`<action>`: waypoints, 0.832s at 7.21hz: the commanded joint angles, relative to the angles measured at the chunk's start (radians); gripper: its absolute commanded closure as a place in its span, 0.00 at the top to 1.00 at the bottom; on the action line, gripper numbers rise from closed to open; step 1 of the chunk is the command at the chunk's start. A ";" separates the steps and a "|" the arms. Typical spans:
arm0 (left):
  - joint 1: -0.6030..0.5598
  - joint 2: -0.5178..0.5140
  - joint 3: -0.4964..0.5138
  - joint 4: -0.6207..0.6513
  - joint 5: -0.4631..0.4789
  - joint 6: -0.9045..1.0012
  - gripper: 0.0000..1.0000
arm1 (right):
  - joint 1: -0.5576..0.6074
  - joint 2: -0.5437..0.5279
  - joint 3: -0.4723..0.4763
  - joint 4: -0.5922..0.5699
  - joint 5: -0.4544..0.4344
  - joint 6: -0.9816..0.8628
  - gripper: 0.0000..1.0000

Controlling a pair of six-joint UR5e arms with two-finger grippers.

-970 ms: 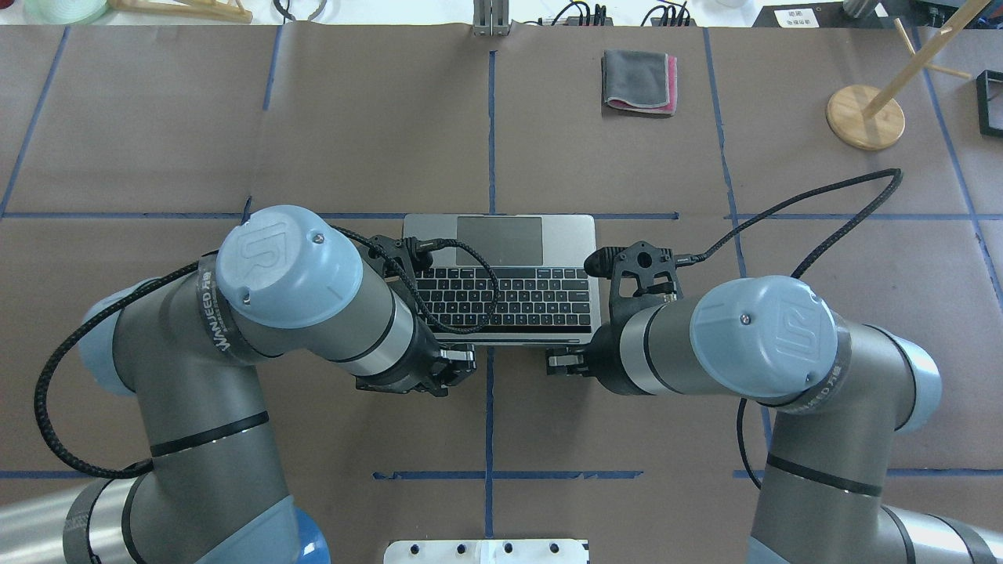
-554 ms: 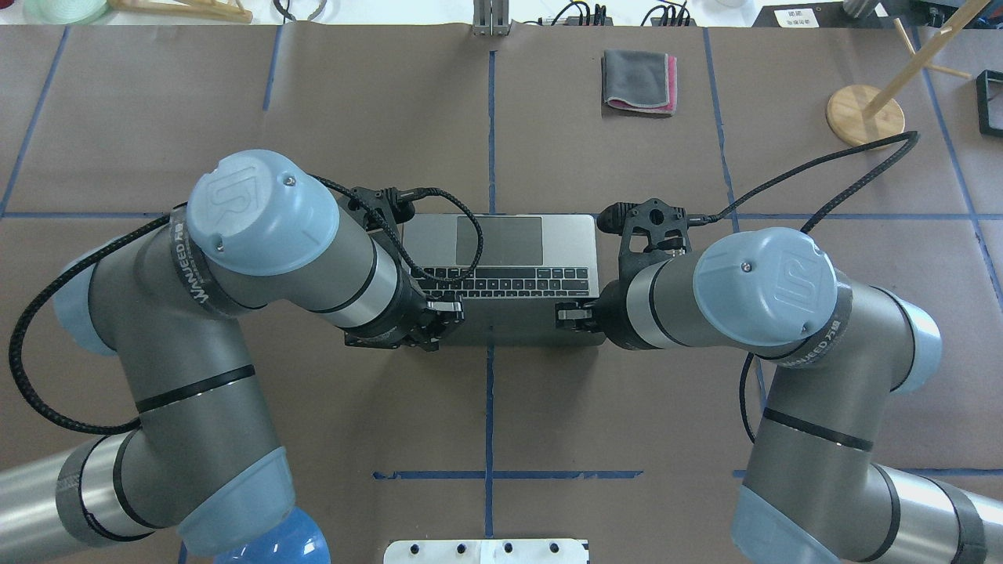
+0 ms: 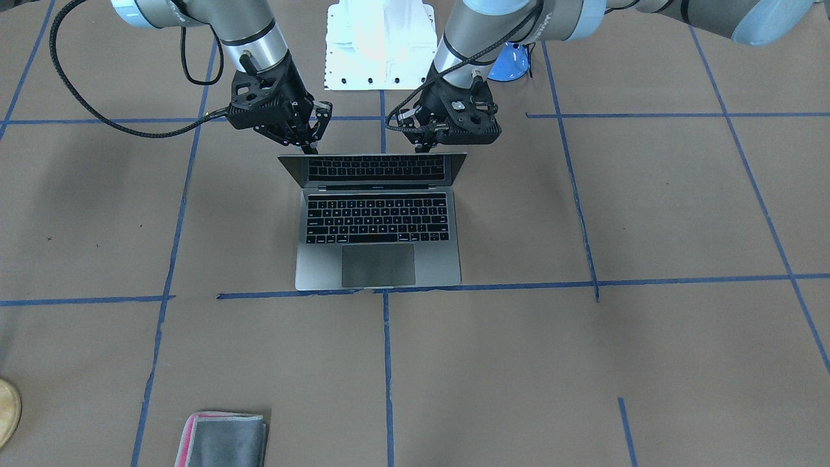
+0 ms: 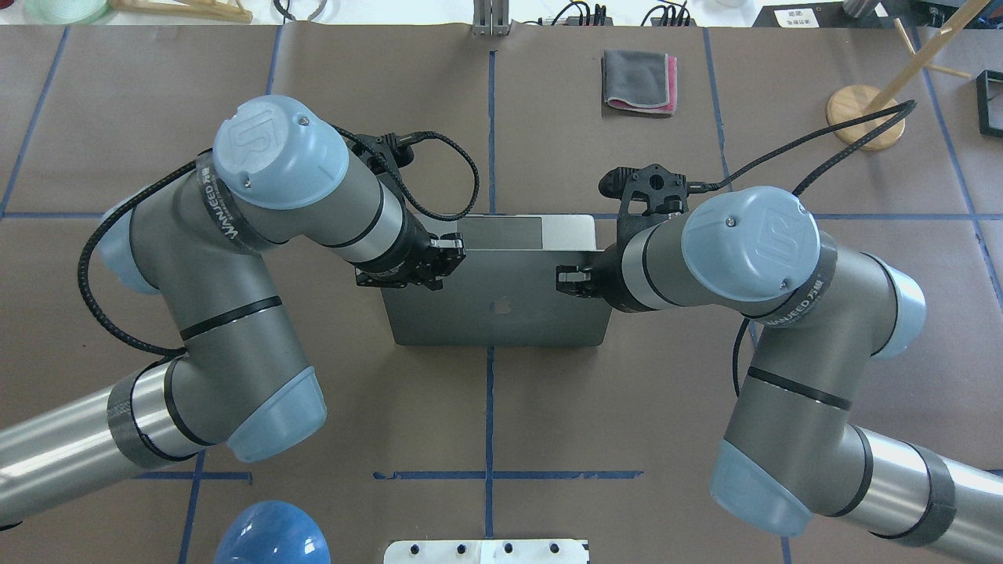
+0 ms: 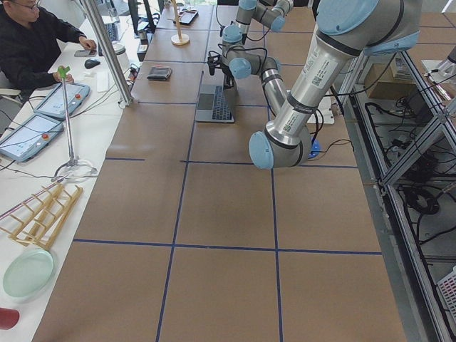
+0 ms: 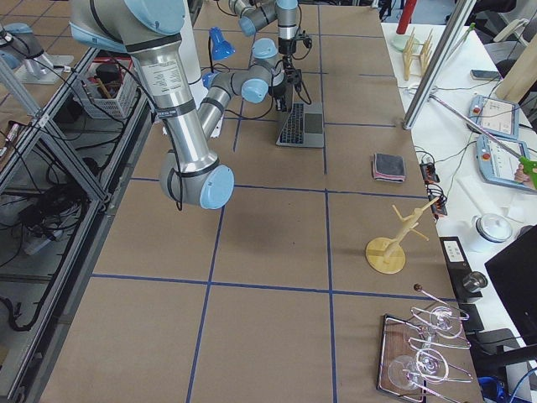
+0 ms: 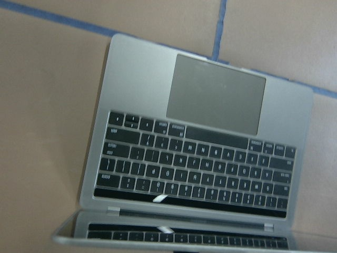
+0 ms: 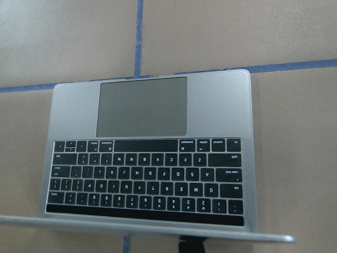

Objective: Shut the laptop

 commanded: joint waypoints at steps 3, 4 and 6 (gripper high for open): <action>-0.027 -0.047 0.123 -0.062 0.000 0.012 0.00 | 0.054 0.127 -0.333 0.228 0.003 -0.002 0.00; -0.030 -0.059 0.163 -0.087 0.000 0.012 0.00 | 0.059 0.139 -0.368 0.246 0.003 -0.002 0.00; -0.044 -0.086 0.278 -0.169 0.000 0.012 0.00 | 0.071 0.141 -0.372 0.248 0.017 -0.005 0.00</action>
